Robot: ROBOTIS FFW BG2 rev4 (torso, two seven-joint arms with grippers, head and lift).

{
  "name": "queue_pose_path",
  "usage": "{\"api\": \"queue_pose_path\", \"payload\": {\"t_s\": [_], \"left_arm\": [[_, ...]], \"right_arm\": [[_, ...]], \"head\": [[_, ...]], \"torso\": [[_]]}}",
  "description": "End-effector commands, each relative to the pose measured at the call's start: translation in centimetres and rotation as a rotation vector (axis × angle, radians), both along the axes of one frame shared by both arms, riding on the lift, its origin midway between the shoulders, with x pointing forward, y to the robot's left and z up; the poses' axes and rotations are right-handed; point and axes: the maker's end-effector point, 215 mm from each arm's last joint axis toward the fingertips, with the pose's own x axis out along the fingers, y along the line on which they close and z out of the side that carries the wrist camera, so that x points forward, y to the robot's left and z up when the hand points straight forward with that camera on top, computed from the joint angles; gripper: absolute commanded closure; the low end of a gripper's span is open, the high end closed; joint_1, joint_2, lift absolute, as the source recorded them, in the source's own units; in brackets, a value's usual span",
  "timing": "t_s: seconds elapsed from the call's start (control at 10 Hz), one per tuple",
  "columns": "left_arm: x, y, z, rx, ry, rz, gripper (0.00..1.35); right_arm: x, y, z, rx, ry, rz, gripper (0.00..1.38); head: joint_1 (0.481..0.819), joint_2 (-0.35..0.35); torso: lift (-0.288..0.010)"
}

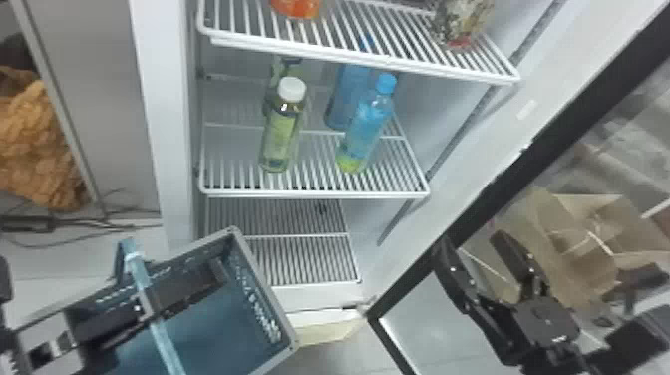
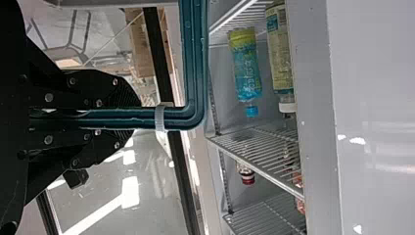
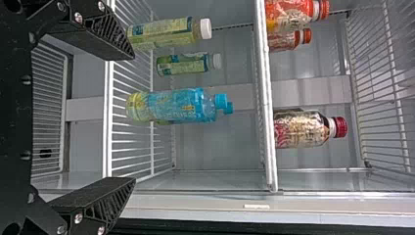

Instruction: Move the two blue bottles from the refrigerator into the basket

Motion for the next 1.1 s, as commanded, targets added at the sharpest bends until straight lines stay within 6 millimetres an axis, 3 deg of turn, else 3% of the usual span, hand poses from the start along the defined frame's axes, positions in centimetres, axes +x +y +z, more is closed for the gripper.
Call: {"api": "queue_pose_path", "payload": {"t_s": [0.0, 0.7, 1.0], "left_arm": [[0.0, 0.0, -0.1, 0.001, 0.002, -0.001, 1.20], [0.0, -0.2, 0.0, 0.000, 0.001, -0.004, 1.20], [0.1, -0.3, 0.1, -0.004, 0.001, -0.005, 1.20]], "right_arm": [[0.1, 0.2, -0.2, 0.002, 0.002, 0.005, 0.18], [0.5, 0.1, -0.5, 0.004, -0.001, 0.007, 0.18], [2.1, 0.0, -1.9, 0.002, -0.003, 0.013, 0.18]], "head": [[0.695, -0.350], [0.695, -0.350], [0.695, -0.350]], "torso": [[-0.220], [-0.220], [-0.220]]}}
